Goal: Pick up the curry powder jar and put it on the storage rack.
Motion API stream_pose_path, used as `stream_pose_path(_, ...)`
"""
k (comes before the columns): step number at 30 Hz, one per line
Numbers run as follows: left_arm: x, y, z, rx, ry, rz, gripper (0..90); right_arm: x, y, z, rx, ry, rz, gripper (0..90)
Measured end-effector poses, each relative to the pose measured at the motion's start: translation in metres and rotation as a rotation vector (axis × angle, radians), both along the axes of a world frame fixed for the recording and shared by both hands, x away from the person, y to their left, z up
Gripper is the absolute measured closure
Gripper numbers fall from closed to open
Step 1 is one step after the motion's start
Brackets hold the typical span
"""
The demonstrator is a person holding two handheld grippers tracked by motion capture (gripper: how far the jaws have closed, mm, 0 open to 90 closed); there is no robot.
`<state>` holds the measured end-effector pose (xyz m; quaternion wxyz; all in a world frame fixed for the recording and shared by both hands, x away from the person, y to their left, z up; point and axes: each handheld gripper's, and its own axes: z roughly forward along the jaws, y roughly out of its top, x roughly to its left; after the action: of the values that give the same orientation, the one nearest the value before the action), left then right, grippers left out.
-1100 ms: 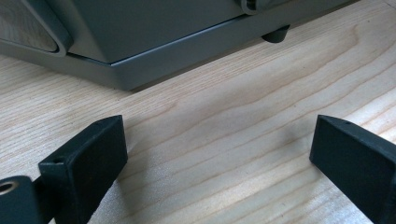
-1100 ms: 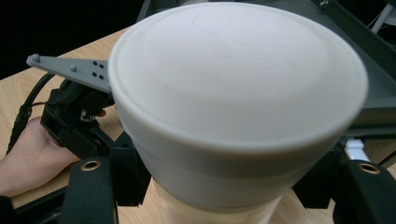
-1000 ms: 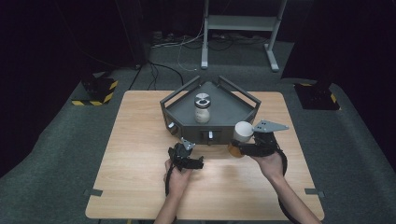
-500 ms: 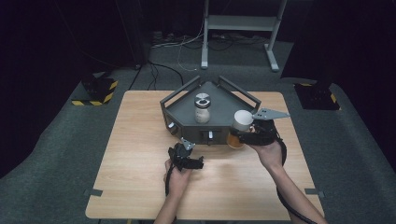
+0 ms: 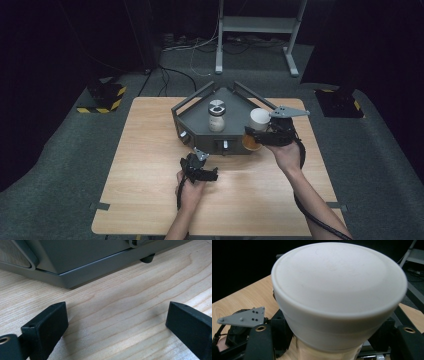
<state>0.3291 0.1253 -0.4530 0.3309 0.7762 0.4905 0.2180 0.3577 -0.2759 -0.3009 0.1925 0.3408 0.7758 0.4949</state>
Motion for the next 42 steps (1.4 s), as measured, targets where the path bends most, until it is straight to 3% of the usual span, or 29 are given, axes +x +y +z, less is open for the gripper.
stream_pose_path(16, 0.0, 0.0, 0.0, 0.002, -0.002, 0.0, 4.4, 0.021, 0.022, 0.012, -0.029, -0.01, -0.03, 34.3)
stream_pose_path(26, 0.0, 0.0, 0.0, 0.002, -0.003, 0.001, 4.4, 0.039, 0.033, 0.012, -0.031, 0.009, -0.064, 34.3)
stream_pose_path(30, 0.0, 0.0, 0.0, 0.005, -0.003, -0.001, 4.5, 0.043, 0.04, 0.011, -0.055, 0.0, -0.068, 34.3)
stream_pose_path(42, 0.0, 0.0, 0.0, 0.004, -0.003, 0.0, 4.6, 0.061, 0.051, 0.009, -0.048, 0.016, -0.098, 34.3)
